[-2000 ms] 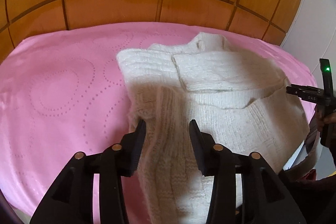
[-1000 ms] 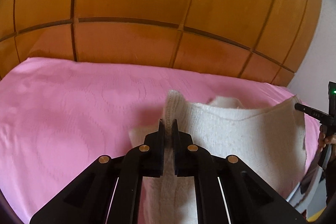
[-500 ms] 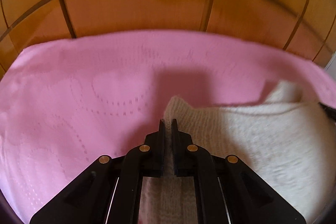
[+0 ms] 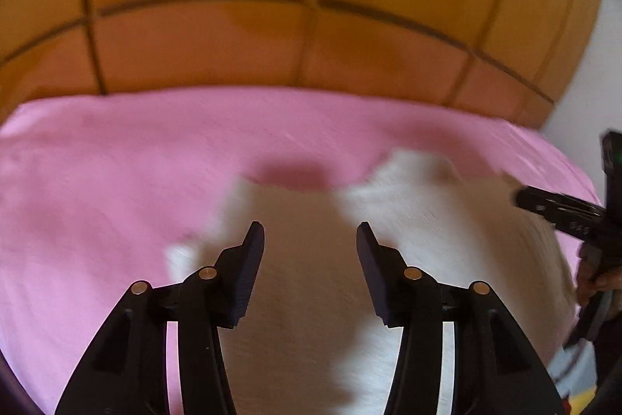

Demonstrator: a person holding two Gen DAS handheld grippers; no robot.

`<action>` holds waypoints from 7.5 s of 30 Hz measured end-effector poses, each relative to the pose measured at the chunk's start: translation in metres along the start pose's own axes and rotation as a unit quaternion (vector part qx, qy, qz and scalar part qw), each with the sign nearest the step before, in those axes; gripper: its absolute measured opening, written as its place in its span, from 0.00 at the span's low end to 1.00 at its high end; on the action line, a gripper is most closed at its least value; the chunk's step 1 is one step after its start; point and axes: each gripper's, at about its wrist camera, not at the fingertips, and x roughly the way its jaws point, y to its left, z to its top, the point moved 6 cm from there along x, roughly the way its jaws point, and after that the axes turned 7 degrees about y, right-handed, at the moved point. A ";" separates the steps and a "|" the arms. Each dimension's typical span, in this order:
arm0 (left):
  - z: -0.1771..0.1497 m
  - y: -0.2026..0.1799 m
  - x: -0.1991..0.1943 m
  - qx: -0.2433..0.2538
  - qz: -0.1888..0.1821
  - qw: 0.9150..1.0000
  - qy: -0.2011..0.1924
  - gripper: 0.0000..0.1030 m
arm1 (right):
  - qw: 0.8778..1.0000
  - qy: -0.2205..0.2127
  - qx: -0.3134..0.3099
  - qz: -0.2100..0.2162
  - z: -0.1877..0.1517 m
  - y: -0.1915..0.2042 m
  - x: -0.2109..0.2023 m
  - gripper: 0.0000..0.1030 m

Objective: Fold small clothes

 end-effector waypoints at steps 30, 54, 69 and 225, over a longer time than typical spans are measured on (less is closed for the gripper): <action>-0.001 -0.025 0.039 -0.008 0.035 0.999 0.016 0.07 | 1.000 0.014 -0.007 -0.002 -0.008 0.034 0.047 0.17; -0.078 -0.033 -0.042 -0.054 0.091 0.994 -0.019 0.43 | 0.999 -0.025 -0.037 0.004 -0.102 0.097 -0.030 0.54; -0.103 -0.005 -0.024 -0.072 0.100 0.992 0.012 0.43 | 1.000 0.003 0.003 0.007 -0.132 0.067 -0.003 0.55; -0.096 0.088 -0.007 -0.221 -0.233 0.947 0.006 0.44 | 0.944 0.092 0.050 0.313 -0.052 0.117 0.051 0.81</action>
